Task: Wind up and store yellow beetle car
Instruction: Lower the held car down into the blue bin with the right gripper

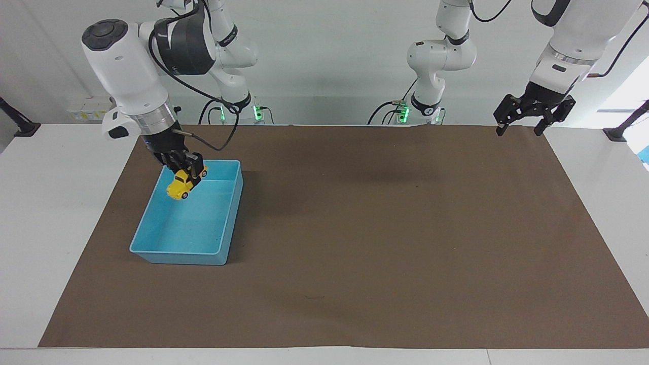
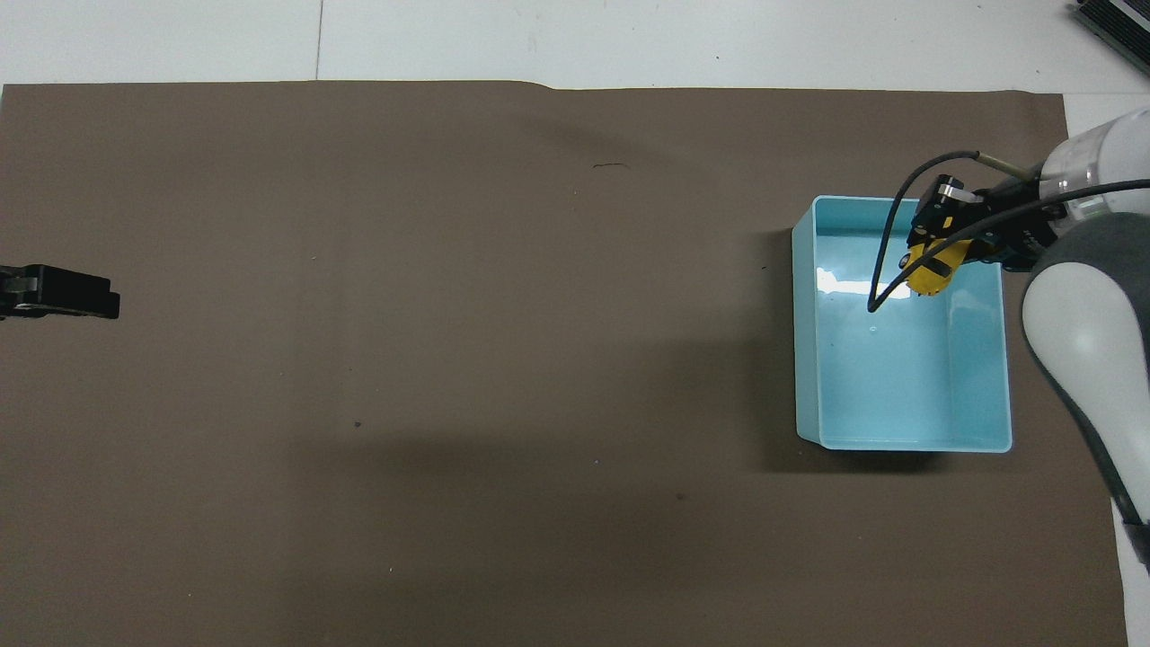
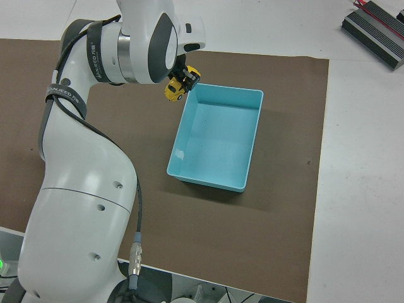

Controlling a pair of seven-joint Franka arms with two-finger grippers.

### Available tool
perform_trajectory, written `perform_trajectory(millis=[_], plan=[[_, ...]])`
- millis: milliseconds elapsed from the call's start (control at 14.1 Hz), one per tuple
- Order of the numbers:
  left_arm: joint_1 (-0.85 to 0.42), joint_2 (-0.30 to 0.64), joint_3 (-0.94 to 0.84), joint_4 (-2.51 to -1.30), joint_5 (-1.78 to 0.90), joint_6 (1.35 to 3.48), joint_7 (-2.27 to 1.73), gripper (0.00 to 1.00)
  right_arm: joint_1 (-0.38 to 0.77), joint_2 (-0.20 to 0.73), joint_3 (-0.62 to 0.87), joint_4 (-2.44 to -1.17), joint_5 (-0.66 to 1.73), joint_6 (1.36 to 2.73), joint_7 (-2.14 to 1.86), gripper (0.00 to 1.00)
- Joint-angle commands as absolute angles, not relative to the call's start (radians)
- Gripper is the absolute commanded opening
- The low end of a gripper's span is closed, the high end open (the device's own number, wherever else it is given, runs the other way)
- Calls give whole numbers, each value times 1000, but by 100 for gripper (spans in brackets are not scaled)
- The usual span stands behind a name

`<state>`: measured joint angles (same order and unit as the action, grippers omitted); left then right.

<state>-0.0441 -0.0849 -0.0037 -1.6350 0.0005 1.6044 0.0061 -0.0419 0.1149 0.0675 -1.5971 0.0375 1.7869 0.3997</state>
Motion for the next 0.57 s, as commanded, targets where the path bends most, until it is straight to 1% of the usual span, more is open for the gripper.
perform_trajectory(millis=[0, 283, 495], plan=[[-29, -94, -11, -1641, -17, 1594, 3, 100, -86, 100, 71, -1600, 54, 1764, 240, 0], [-29, -94, -11, -1641, -17, 1594, 5, 100, -133, 97, 71, -1601, 44, 1732, 86, 0], [-29, -94, -11, -1641, -17, 1594, 3, 100, -149, 84, 66, -1611, 38, 1715, 19, 0]])
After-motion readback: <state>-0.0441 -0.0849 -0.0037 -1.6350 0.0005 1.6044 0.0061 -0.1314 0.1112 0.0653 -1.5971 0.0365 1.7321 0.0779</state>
